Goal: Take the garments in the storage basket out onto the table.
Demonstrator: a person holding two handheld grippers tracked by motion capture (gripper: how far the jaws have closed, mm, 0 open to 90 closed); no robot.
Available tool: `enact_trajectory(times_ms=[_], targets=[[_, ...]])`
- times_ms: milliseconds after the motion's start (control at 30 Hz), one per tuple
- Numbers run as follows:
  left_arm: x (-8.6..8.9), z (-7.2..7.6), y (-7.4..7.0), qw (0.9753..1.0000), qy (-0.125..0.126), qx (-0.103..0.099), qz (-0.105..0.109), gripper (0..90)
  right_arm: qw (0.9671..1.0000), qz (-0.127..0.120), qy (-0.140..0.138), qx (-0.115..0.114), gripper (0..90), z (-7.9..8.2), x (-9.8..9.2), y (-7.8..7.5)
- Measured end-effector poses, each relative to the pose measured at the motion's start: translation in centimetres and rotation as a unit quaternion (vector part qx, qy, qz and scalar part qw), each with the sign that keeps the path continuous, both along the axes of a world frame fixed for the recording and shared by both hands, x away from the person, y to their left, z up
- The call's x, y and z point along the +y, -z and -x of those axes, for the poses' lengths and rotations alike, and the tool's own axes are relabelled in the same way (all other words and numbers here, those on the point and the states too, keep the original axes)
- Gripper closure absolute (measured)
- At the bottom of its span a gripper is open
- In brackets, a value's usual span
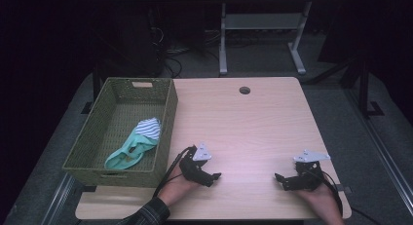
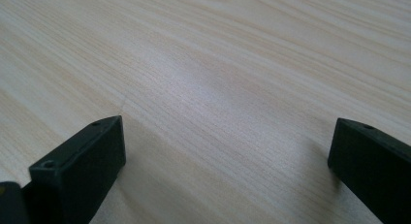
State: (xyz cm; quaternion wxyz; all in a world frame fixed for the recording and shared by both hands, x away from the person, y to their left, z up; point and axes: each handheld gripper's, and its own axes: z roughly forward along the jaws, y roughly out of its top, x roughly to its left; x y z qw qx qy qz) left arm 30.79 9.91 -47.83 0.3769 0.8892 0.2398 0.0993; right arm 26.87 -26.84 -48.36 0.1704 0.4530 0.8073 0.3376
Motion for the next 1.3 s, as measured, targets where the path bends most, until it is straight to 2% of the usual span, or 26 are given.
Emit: enact_trajectory(times_ms=[467, 567, 900, 1033, 1300], targets=[[0.1, -0.3, -0.3, 0.9999, 0.005, 0.007, -0.013, 12.3, 1.0, 0.0, 0.0, 0.0, 0.0, 0.0, 0.0, 0.0], [0.1, -0.4, -0.4, 0.9998, -0.001, 0.018, -0.01, 12.4, 1.0, 0.0, 0.0, 0.0, 0.0, 0.0, 0.0, 0.0], [0.4, -0.5, -0.6, 0.9995, -0.002, 0.032, -0.008, 13.1, 1.0, 0.0, -0.003, 0.001, 0.0, 0.0, 0.0, 0.0], [0.4, -0.5, -0.8, 0.9995, -0.003, 0.032, -0.004, 13.1, 1.0, 0.0, -0.005, 0.001, 0.0, 0.0, 0.0, 0.0], [0.3, -0.6, -1.3, 0.9994, -0.001, 0.032, -0.012, 13.1, 1.0, 0.0, -0.004, 0.001, 0.0, 0.0, 0.0, 0.0]])
